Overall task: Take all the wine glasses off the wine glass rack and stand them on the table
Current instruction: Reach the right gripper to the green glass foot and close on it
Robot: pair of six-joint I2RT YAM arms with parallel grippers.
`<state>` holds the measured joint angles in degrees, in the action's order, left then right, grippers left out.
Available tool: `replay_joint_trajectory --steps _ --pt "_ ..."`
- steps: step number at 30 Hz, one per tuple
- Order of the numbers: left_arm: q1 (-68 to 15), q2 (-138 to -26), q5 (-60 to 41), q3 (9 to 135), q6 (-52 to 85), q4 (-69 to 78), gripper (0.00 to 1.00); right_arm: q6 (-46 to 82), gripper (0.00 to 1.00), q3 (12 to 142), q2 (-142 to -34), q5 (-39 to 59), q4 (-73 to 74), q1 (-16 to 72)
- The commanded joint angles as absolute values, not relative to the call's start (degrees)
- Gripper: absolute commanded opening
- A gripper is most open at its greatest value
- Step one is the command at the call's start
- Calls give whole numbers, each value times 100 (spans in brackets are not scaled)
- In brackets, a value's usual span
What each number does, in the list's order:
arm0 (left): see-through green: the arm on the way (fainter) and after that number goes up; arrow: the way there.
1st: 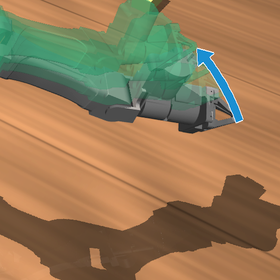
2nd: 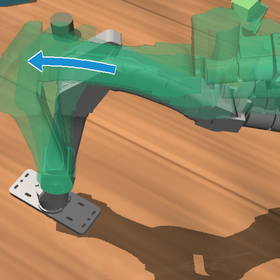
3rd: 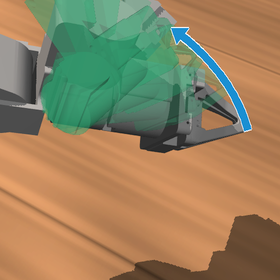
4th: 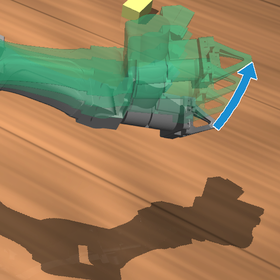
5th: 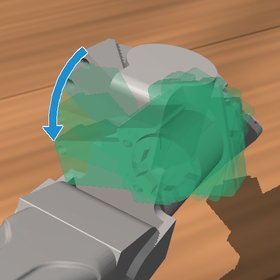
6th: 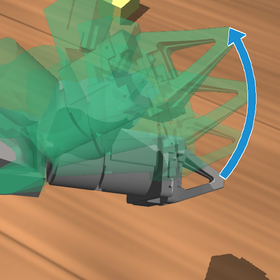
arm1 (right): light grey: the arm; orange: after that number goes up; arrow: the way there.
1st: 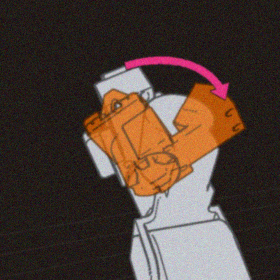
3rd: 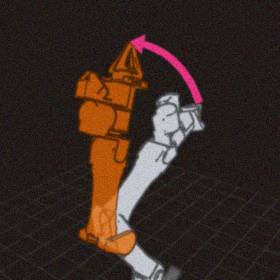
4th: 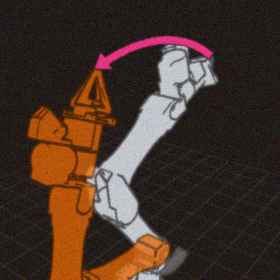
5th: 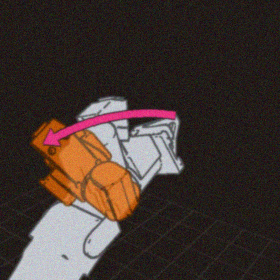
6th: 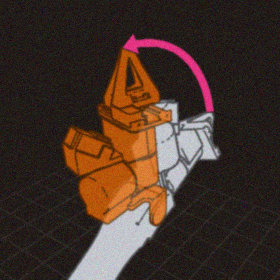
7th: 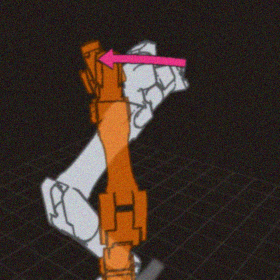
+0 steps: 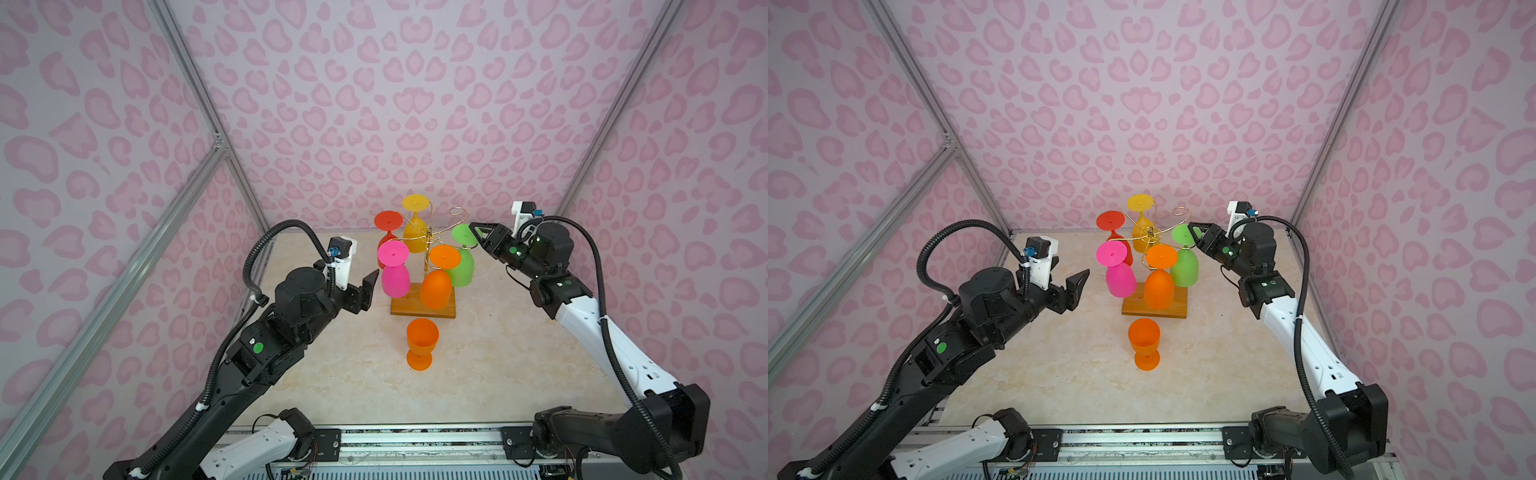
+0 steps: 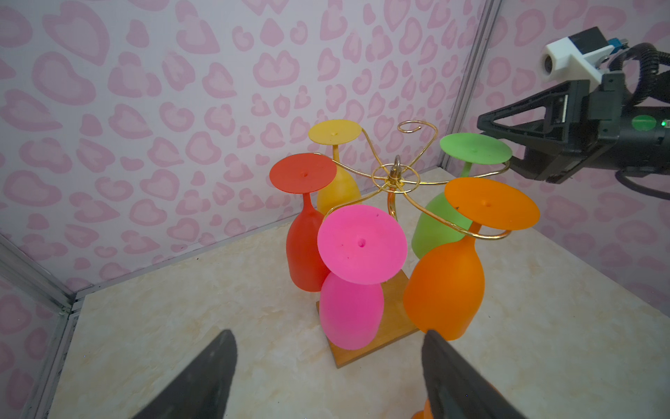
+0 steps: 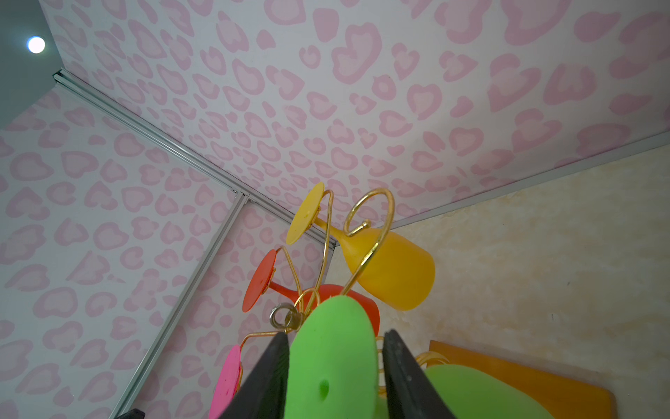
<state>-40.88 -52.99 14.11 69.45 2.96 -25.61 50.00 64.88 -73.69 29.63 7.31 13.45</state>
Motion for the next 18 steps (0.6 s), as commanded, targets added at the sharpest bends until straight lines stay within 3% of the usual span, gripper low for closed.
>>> replay_joint_trajectory --steps 1,18 --pt "-4073 -5320 1362 6905 344 -2373 82 5062 42 6432 -7305 3023 804 1353" --pt "-4061 -5324 1300 6855 386 -2373 82 4998 22 6478 -7304 3094 624 1354"
